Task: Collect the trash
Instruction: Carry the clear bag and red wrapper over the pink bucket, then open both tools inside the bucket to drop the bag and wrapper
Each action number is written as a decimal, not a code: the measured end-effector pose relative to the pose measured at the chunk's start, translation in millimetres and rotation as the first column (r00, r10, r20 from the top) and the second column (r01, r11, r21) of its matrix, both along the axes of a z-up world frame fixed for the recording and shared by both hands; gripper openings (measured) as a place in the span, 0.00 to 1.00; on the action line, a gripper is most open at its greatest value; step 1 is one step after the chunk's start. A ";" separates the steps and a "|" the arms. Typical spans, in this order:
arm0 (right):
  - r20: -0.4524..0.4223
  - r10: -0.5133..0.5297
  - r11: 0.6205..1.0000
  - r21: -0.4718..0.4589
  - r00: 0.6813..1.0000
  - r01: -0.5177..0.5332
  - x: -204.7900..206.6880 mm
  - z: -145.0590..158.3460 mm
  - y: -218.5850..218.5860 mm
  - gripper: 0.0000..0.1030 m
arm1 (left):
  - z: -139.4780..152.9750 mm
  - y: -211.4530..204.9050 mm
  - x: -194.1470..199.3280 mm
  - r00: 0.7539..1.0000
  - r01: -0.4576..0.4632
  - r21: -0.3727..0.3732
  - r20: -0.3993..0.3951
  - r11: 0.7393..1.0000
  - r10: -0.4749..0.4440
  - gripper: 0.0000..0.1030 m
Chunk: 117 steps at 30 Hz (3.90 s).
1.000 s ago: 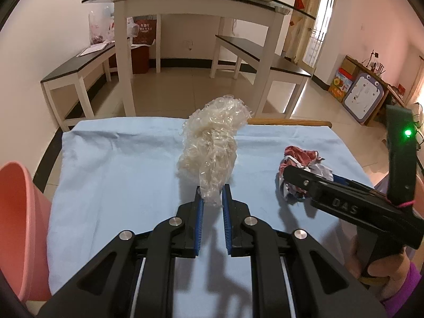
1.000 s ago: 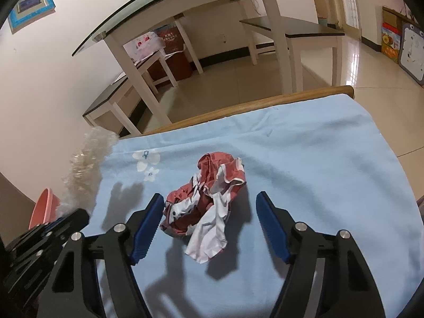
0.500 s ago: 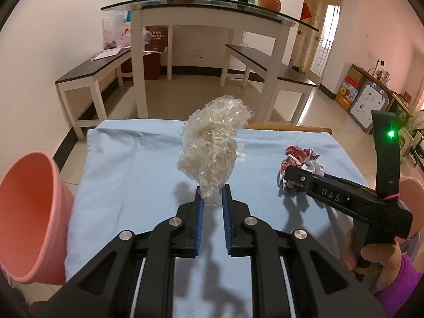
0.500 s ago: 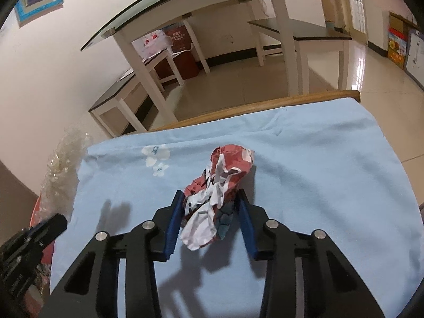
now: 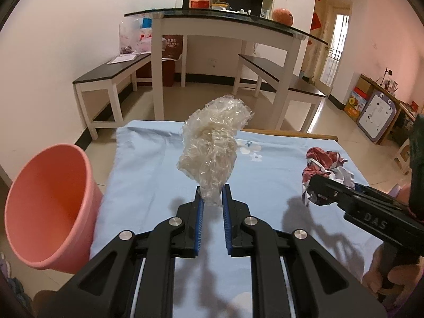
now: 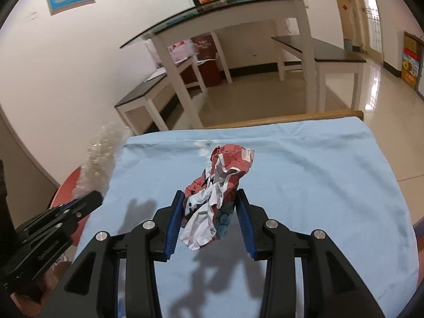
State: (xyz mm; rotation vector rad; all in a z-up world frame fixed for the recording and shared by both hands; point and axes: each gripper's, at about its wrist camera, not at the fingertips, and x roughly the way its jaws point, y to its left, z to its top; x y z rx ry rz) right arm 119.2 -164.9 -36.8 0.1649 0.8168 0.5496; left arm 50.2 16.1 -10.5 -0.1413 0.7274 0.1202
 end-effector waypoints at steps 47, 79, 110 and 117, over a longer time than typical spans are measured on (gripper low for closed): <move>0.241 0.376 0.926 -0.092 0.894 -0.365 -104.4 64.7 201.7 0.38 | 9.5 140.2 -125.4 0.918 -0.390 -0.044 0.063 0.920 0.392 0.13; 0.200 0.484 0.874 -0.160 0.852 -0.459 -96.7 36.4 290.4 0.39 | -18.1 206.4 -137.3 0.862 -0.507 -0.038 -0.009 0.861 0.507 0.13; 0.140 0.527 0.844 -0.200 0.838 -0.497 -91.2 11.1 327.3 0.40 | -36.4 225.4 -111.6 0.858 -0.511 -0.026 -0.071 0.859 0.509 0.14; 0.141 0.533 0.841 -0.200 0.834 -0.503 -91.7 9.8 328.8 0.45 | -38.1 226.4 -113.6 0.856 -0.516 -0.033 -0.074 0.856 0.512 0.15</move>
